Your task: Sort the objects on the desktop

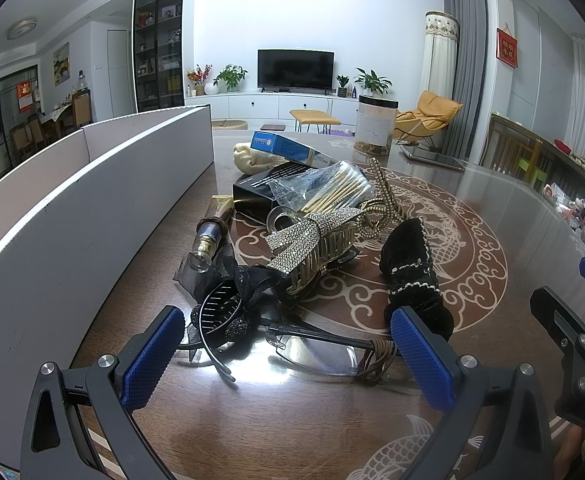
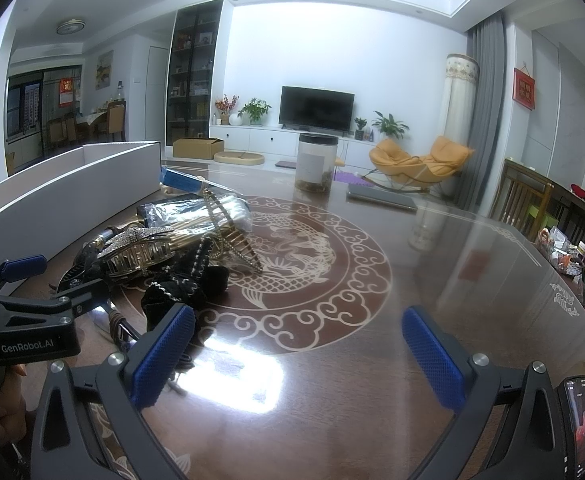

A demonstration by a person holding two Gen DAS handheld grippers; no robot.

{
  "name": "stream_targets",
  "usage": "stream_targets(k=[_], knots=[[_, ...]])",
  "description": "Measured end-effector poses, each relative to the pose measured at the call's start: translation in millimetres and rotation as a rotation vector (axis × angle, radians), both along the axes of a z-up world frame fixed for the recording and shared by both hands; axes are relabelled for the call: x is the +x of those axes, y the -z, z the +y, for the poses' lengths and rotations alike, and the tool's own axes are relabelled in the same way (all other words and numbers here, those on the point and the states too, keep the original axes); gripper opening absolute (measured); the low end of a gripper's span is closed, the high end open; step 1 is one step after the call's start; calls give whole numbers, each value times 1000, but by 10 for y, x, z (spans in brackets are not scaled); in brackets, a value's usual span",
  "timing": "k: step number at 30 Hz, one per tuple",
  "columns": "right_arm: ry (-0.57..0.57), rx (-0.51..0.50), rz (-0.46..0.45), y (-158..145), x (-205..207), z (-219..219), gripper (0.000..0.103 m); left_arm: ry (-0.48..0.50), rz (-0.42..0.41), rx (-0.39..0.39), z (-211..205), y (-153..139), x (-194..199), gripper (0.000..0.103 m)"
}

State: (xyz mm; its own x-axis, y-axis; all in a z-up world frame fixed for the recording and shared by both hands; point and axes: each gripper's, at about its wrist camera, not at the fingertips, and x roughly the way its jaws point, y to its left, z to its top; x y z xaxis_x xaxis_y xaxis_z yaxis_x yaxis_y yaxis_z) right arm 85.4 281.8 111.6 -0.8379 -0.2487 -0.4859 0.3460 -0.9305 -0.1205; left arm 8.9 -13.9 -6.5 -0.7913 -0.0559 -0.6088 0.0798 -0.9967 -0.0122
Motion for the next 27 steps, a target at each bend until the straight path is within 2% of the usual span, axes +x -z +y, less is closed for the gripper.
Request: stream_targets(k=[27], knots=[[0, -1, 0, 3, 0, 1, 103, -6, 0, 4, -11, 3, 1, 103]])
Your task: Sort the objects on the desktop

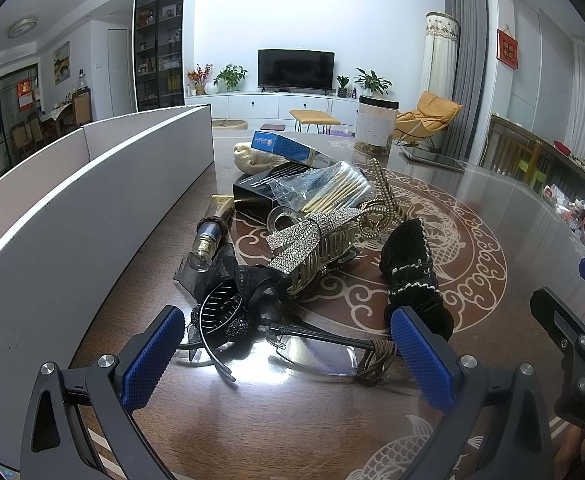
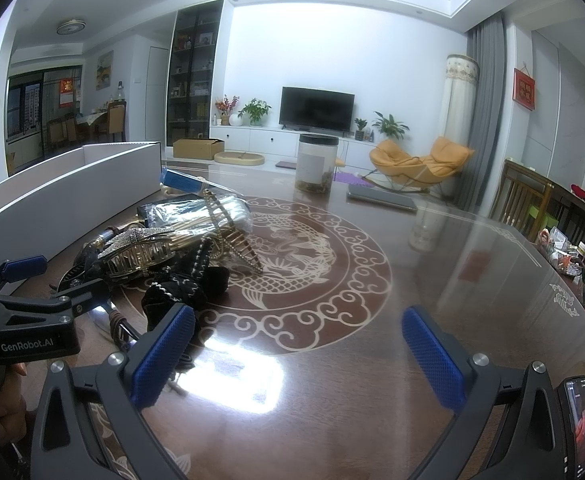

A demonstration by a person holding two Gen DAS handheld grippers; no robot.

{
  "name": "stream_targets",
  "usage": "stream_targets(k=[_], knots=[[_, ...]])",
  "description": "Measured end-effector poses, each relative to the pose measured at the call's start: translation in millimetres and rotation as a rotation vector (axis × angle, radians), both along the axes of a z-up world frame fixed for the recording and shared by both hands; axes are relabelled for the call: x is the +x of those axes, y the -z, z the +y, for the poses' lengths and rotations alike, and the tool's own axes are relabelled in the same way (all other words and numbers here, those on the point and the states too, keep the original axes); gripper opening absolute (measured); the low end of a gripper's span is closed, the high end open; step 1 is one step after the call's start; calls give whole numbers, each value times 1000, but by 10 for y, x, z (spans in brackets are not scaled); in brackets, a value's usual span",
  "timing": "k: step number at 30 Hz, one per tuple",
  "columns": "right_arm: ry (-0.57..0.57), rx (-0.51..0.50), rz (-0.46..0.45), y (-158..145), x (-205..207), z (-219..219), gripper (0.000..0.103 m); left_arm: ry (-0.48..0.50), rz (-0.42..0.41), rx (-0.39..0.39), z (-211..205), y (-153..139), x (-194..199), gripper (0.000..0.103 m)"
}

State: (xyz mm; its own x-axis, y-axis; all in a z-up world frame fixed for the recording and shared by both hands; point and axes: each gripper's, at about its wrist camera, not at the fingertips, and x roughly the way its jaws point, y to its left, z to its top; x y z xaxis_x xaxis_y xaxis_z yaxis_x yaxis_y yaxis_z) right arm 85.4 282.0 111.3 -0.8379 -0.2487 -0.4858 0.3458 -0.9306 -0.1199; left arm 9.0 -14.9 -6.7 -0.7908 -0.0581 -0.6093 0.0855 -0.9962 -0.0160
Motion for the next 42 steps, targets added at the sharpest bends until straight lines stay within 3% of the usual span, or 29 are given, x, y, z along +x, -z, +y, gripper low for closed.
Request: stream_targets(k=[17, 23, 28, 32, 36, 42], knots=[[-1, 7, -14, 10, -24, -25, 103, -5, -10, 2, 1, 12, 1, 103], [-7, 4, -69, 50, -129, -33, 103, -2, -146, -45, 37, 116, -13, 103], [-18, 17, -64, 60, -114, -83, 103, -2, -184, -127, 33, 175, 216, 103], [-21, 22, -52, 53, -102, -107, 103, 19, -248, -92, 51, 238, 267, 103], [-14, 9, -71, 58, -128, -80, 103, 55, -294, 2, 231, 211, 229, 103], [-15, 11, -196, 184, -340, -94, 103, 19, -328, -37, 555, 124, 157, 103]])
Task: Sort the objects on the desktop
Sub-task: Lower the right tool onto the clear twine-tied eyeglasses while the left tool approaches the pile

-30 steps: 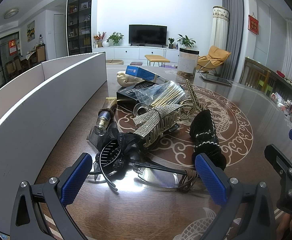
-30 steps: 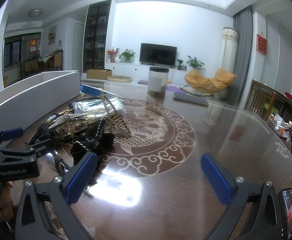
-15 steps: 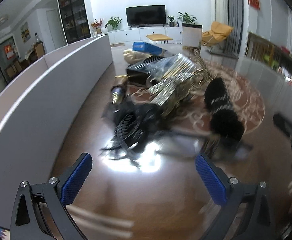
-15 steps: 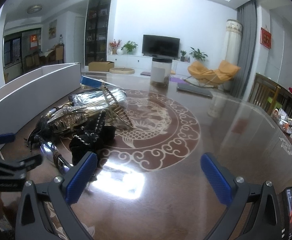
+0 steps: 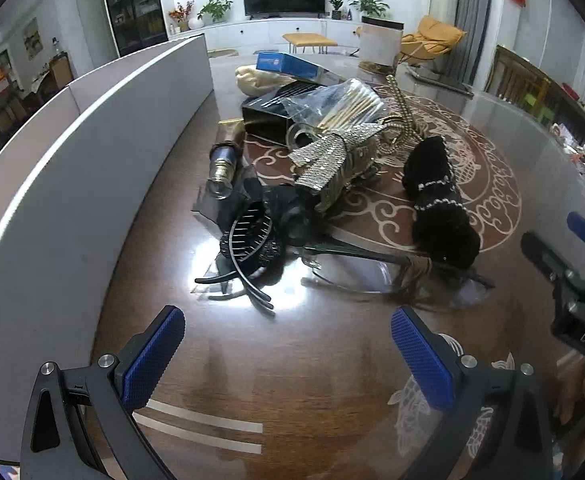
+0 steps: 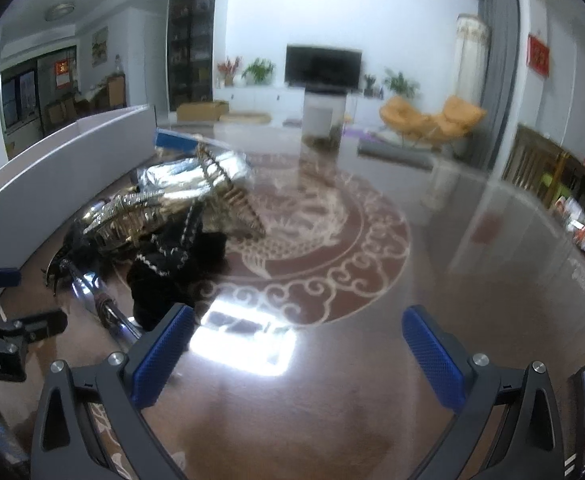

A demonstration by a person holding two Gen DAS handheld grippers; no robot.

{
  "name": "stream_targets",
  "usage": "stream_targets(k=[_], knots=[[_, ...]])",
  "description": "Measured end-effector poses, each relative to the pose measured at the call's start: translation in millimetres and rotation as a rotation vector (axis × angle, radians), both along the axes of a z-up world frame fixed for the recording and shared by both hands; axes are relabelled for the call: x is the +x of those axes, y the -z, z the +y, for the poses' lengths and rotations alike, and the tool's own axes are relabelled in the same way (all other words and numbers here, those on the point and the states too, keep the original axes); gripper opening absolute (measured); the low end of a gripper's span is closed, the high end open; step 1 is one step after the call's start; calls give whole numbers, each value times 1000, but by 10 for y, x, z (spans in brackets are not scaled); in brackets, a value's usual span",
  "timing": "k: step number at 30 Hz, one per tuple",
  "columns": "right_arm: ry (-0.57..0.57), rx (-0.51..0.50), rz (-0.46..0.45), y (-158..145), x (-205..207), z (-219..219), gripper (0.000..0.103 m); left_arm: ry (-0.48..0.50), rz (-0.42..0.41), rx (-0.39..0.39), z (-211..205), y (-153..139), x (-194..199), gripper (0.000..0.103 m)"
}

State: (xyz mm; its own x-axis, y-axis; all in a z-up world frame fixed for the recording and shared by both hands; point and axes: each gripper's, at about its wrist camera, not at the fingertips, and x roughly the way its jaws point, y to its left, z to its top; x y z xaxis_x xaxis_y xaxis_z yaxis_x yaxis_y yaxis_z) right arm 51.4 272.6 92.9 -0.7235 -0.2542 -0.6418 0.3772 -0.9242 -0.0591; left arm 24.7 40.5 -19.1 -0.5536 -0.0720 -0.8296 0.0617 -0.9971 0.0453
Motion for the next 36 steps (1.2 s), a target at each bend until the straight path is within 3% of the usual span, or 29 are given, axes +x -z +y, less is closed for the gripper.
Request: stream_targets(k=[5, 13, 18, 21, 23, 25, 27, 36], knots=[[-11, -8, 3, -8, 20, -8, 103, -29, -20, 3, 53, 34, 183, 103], [-79, -106, -2, -50, 54, 72, 103, -66, -30, 51, 74, 43, 506, 103], [-260, -214, -47, -61, 127, 86, 103, -50, -23, 33, 231, 86, 662, 103], [-353, -220, -72, -118, 200, -44, 103, -44, -13, 12, 248, 36, 751, 103], [-446, -205, -106, -167, 221, -235, 103, -46, -14, 18, 277, 30, 830, 103], [-549, -174, -201, -127, 167, -508, 103, -47, -20, 25, 154, 65, 771, 103], [-601, -88, -247, -31, 117, -770, 103, -49, -24, 14, 161, 102, 715, 103], [-653, 76, -366, 233, -34, -1132, 102, -27, -1, 11, 103, 27, 854, 103]])
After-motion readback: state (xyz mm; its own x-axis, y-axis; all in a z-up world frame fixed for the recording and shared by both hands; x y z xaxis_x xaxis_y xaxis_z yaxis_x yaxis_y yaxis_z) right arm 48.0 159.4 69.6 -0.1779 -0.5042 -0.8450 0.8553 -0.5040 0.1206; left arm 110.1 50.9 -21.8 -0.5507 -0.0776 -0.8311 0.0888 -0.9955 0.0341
